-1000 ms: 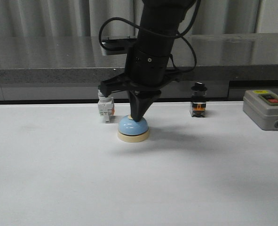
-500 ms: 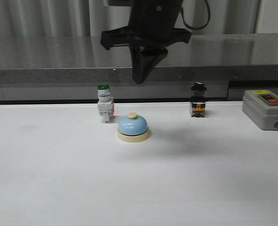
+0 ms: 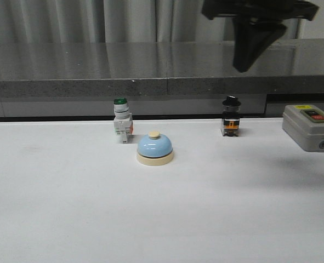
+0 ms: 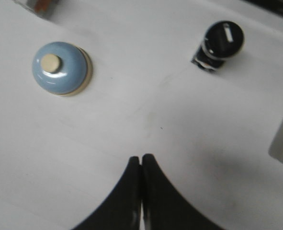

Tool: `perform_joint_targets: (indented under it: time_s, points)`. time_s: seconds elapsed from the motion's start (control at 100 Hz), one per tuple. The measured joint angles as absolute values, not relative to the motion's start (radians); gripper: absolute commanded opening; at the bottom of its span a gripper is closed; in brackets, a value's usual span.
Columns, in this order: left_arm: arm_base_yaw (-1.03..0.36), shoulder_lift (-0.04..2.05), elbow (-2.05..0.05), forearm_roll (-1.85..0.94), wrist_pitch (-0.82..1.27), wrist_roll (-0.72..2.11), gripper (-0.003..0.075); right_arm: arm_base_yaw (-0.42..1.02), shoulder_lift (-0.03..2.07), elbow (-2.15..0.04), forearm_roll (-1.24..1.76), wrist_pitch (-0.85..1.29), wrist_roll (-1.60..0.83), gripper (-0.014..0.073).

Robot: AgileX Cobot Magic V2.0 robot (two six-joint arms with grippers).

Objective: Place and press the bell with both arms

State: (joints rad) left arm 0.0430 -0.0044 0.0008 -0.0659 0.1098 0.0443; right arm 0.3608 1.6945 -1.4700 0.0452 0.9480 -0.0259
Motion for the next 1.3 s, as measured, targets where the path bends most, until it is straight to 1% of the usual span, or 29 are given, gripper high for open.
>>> perform_joint_targets:
  time_s: [0.3, 0.71, 1.13, 1.3]
  points:
    - [0.043, -0.004, 0.001, -0.066, 0.110, 0.044, -0.0020, 0.226, 1.450, -1.175, 0.056, 0.869, -0.024, -0.0069]
    - [0.043, -0.004, 0.001, -0.066, 0.110, 0.044, -0.0020, 0.039, 1.152, -0.890, 0.085, 0.814, 0.000, -0.0069]
    - [0.043, -0.004, 0.001, -0.066, 0.110, 0.044, -0.0020, 0.019, 0.826, -0.720, 0.090, 0.839, 0.006, -0.0069]
    - [0.043, -0.004, 0.001, -0.066, 0.110, 0.044, -0.0020, 0.019, 0.670, -0.626, 0.095, 0.777, 0.012, -0.0069]
